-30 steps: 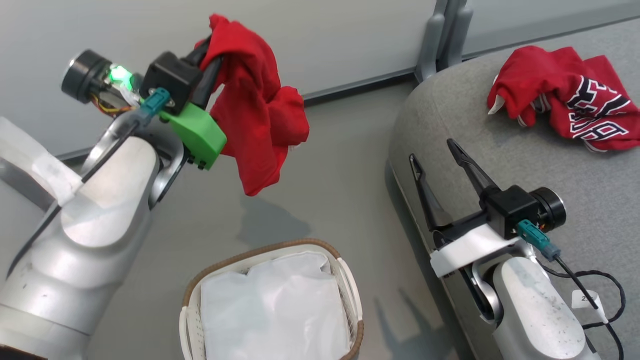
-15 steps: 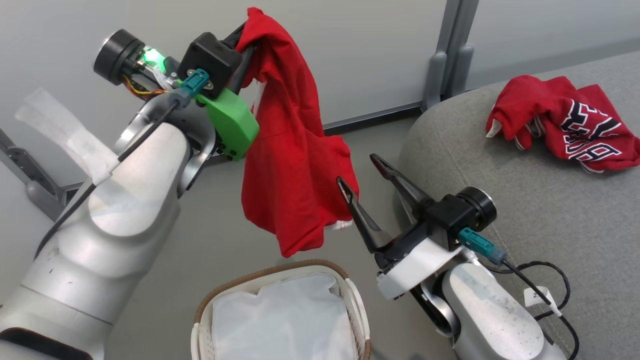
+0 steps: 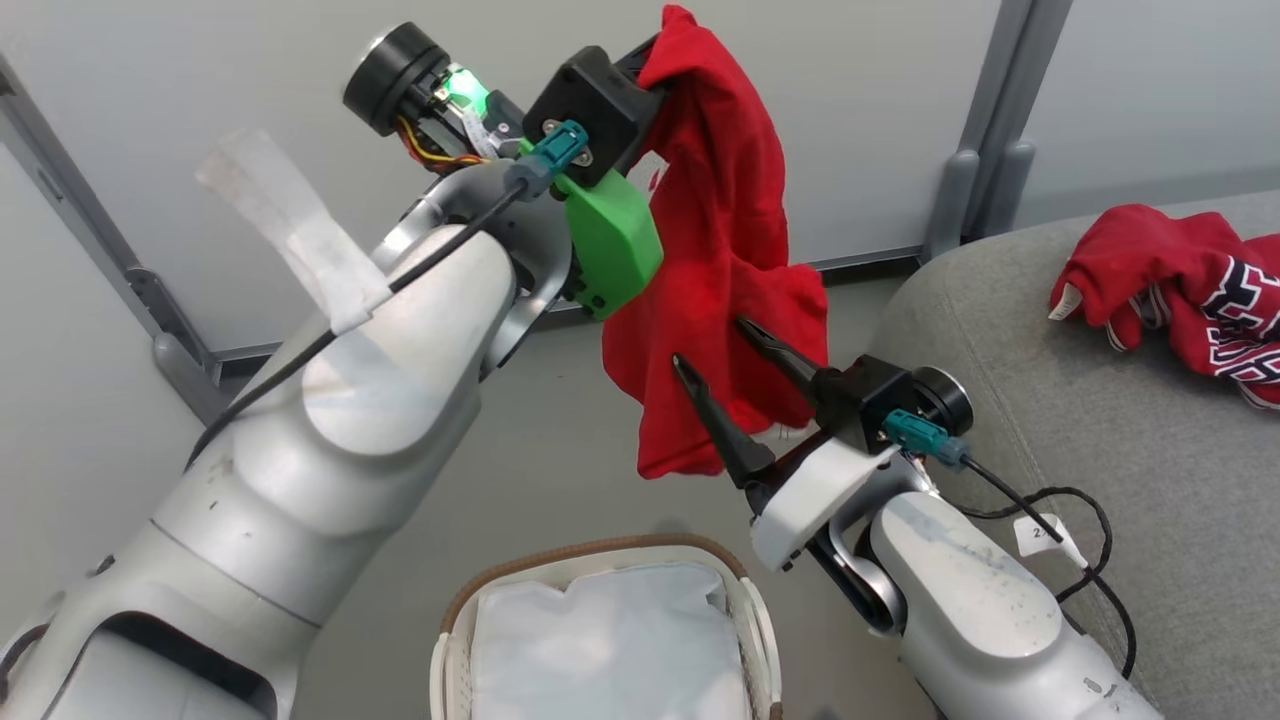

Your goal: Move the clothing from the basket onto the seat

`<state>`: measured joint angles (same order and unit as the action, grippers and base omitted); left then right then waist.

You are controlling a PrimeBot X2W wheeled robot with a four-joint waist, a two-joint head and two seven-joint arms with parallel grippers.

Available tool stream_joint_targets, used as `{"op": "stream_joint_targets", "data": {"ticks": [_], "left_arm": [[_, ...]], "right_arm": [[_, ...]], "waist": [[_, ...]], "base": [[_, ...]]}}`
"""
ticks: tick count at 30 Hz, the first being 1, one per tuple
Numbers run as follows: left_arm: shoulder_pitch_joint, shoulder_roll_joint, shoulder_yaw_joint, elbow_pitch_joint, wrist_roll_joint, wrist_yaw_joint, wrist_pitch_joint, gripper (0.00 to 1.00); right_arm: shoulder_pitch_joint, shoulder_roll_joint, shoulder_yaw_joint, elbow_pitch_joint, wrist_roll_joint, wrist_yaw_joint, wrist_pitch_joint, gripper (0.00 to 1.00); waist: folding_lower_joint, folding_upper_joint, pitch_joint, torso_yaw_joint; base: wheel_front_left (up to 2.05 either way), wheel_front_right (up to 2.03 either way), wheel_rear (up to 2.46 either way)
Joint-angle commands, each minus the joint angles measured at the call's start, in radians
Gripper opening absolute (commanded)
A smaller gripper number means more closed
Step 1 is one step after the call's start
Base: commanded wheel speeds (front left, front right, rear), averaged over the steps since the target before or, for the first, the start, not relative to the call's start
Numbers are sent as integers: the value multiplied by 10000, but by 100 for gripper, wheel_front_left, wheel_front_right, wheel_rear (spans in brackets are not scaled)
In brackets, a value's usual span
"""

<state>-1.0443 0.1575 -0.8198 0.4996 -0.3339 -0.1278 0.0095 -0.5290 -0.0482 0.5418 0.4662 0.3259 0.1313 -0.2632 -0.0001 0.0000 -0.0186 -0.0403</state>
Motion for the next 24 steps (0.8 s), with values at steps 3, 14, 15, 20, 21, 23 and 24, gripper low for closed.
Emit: {"op": "stream_joint_targets", "data": {"ticks": [3, 14, 15, 20, 21, 23, 24], "left_arm": [[-247, -345, -235, 237, -150, -35, 33, 0], [-269, -974, -994, 171, -886, -34, -185, 0], [-270, -992, -1032, 137, -939, -34, -191, 0], [-195, -1017, -1157, 31, -1212, -31, -247, 0], [-166, -1020, -1153, 48, -1241, -10, -261, 0], [-74, -948, -1093, 142, -1296, 74, -289, 0], [-26, -883, -1057, 198, -1308, 104, -296, 0]], "right_arm": [[-330, -31, 36, 474, -1, -11, -24, 100], [-886, -40, -122, 1437, -152, -11, -24, 100], [-939, -40, -157, 1536, -207, -11, -24, 83], [-1217, -39, -516, 1832, -609, -11, -24, 0], [-1205, -42, -578, 1843, -669, -11, -23, 0], [-1123, -42, -704, 1817, -707, -11, -24, 0], [-1053, -39, -729, 1777, -725, -11, -24, 0]], "waist": [[1, 0, -102, 318], [1, 0, -296, 886], [1, 0, -305, 911], [1, 0, -332, 1011], [1, 0, -331, 1010], [1, 0, -321, 987], [1, 0, -311, 962]], "base": [[0, 0, 0], [0, 0, 0], [0, 0, 0], [0, 0, 0], [0, 0, 0], [0, 0, 0], [0, 0, 0]]}}
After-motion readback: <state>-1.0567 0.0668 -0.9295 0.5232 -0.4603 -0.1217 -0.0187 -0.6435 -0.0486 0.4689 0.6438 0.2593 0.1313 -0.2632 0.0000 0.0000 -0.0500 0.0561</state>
